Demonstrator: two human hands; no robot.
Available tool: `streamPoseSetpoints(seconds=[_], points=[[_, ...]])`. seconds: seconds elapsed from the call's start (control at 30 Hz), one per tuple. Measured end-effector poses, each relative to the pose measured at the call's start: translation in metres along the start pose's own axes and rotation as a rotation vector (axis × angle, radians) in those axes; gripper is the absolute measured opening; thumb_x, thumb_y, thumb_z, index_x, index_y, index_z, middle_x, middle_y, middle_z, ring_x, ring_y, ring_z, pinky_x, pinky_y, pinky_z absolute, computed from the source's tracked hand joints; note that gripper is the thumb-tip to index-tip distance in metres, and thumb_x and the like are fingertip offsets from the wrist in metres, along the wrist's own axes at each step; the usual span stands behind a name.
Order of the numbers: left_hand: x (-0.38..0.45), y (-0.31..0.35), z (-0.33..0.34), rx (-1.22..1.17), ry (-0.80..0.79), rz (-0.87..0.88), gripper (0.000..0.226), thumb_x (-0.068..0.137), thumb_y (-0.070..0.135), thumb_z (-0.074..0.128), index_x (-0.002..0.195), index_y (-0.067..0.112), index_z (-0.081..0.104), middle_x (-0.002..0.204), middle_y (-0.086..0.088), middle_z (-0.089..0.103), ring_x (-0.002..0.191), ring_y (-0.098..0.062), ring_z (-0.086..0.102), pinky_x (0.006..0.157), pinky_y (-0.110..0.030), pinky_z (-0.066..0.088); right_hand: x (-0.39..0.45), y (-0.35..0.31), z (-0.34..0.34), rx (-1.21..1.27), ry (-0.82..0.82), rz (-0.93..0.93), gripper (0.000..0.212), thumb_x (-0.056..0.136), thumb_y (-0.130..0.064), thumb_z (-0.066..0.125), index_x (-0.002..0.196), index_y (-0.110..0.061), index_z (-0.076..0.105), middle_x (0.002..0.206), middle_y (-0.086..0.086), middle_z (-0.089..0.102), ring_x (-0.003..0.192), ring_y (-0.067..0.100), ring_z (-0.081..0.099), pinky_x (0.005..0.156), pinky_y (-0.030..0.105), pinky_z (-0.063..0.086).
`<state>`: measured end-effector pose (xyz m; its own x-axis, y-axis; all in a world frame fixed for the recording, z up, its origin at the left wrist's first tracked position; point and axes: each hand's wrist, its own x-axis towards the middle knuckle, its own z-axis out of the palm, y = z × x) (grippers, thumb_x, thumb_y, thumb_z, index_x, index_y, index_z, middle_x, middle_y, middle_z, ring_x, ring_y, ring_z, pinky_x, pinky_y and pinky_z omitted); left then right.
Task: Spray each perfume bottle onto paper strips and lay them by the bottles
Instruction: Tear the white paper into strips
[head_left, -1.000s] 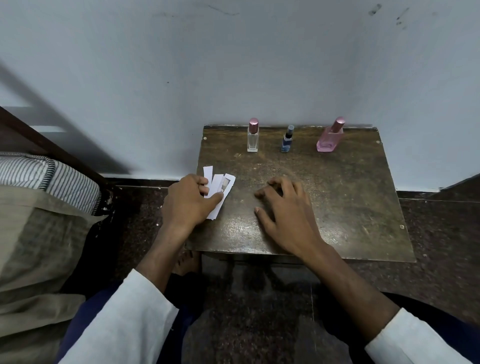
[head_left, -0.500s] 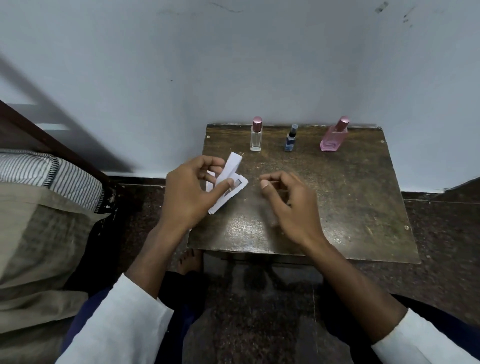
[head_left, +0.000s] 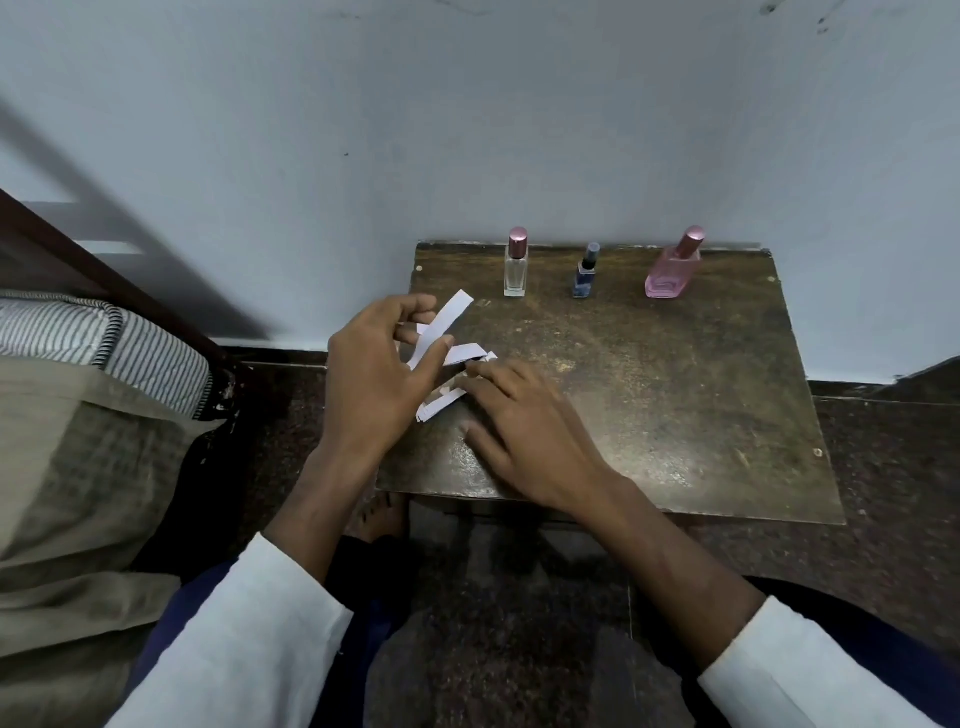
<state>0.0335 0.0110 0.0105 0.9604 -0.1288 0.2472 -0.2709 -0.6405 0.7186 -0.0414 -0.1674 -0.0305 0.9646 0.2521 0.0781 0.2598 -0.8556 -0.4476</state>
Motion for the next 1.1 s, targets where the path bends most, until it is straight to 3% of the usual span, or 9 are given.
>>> streamPoseSetpoints(seconds=[0.17, 0.37, 0.47, 0.57, 0.67, 0.77, 0.87, 1.0, 1.1], points=[[0.000, 0.010, -0.008, -0.066, 0.107, 0.044, 0.038, 0.091, 0.027, 0.086, 0.126, 0.023, 0.073, 0.111, 0.019, 0.072, 0.095, -0.001, 0.070, 0.066, -0.030, 0.062, 0.005, 0.000, 0.005, -0.012, -0.006, 0.032, 0.050, 0.105, -0.042, 0.057, 0.148, -0.017, 0.057, 0.160, 0.006, 0.051, 0.149, 0.028, 0.042, 0.123, 0.049, 0.036], [-0.005, 0.021, -0.012, -0.053, 0.180, 0.253, 0.033, 0.092, 0.020, 0.087, 0.120, 0.012, 0.073, 0.117, 0.007, 0.074, 0.100, -0.012, 0.072, 0.071, -0.036, 0.060, 0.008, 0.003, -0.017, 0.331, 0.410, 0.171, 0.025, 0.105, -0.024, 0.065, 0.127, -0.015, 0.070, 0.123, -0.001, 0.071, 0.115, 0.016, 0.064, 0.100, 0.038, 0.050], [-0.005, 0.024, -0.012, -0.106, 0.177, 0.296, 0.031, 0.092, 0.017, 0.087, 0.119, 0.011, 0.073, 0.116, 0.006, 0.076, 0.103, -0.014, 0.072, 0.076, -0.036, 0.060, 0.009, 0.006, -0.036, 0.455, 0.521, 0.194, 0.037, 0.105, -0.028, 0.065, 0.141, -0.018, 0.064, 0.134, -0.003, 0.066, 0.124, 0.012, 0.060, 0.102, 0.031, 0.048], [-0.005, 0.025, -0.009, -0.281, 0.070, 0.208, 0.034, 0.094, 0.015, 0.083, 0.126, 0.011, 0.072, 0.117, 0.006, 0.078, 0.109, -0.018, 0.073, 0.087, -0.039, 0.060, 0.010, 0.012, -0.045, 0.497, 0.448, 0.127, 0.045, 0.105, -0.034, 0.060, 0.149, -0.022, 0.059, 0.147, -0.006, 0.060, 0.137, 0.014, 0.054, 0.113, 0.039, 0.045], [-0.005, 0.025, -0.001, -0.445, -0.043, 0.067, 0.028, 0.099, 0.012, 0.076, 0.127, 0.012, 0.073, 0.113, 0.007, 0.079, 0.105, -0.017, 0.075, 0.087, -0.032, 0.061, 0.010, 0.017, -0.042, 0.830, 0.224, 0.159, 0.037, 0.106, -0.031, 0.061, 0.143, -0.022, 0.063, 0.134, -0.005, 0.071, 0.117, 0.017, 0.070, 0.098, 0.049, 0.059], [-0.004, 0.023, 0.009, -0.468, -0.078, 0.026, 0.017, 0.100, 0.013, 0.076, 0.118, 0.011, 0.077, 0.106, 0.003, 0.080, 0.099, -0.020, 0.077, 0.086, -0.042, 0.064, 0.009, 0.014, -0.035, 0.932, 0.096, 0.181, 0.028, 0.106, -0.024, 0.065, 0.134, -0.024, 0.067, 0.119, -0.003, 0.077, 0.100, 0.022, 0.077, 0.080, 0.046, 0.063], [-0.004, 0.026, 0.016, -0.542, -0.072, -0.054, 0.018, 0.097, 0.013, 0.079, 0.114, 0.008, 0.079, 0.104, -0.002, 0.082, 0.099, -0.018, 0.079, 0.084, -0.036, 0.065, 0.008, 0.008, -0.032, 1.015, 0.119, 0.233, 0.027, 0.104, -0.018, 0.070, 0.130, -0.022, 0.067, 0.111, -0.002, 0.076, 0.090, 0.024, 0.078, 0.070, 0.039, 0.063], [-0.002, 0.029, 0.019, -0.642, -0.067, -0.185, 0.021, 0.091, 0.013, 0.086, 0.110, 0.007, 0.080, 0.098, -0.005, 0.083, 0.093, -0.022, 0.081, 0.071, -0.027, 0.064, 0.010, 0.017, -0.037, 0.897, 0.230, 0.240, 0.037, 0.099, -0.030, 0.075, 0.135, -0.034, 0.067, 0.104, -0.002, 0.073, 0.091, 0.027, 0.070, 0.078, 0.040, 0.060], [0.000, 0.031, 0.022, -0.675, -0.076, -0.222, 0.020, 0.087, 0.014, 0.088, 0.104, 0.006, 0.081, 0.094, -0.007, 0.084, 0.086, -0.024, 0.082, 0.073, -0.031, 0.065, 0.009, 0.019, -0.033, 0.829, 0.234, 0.212, 0.017, 0.097, -0.032, 0.077, 0.110, -0.043, 0.075, 0.106, -0.003, 0.068, 0.088, 0.021, 0.069, 0.075, 0.041, 0.061]])
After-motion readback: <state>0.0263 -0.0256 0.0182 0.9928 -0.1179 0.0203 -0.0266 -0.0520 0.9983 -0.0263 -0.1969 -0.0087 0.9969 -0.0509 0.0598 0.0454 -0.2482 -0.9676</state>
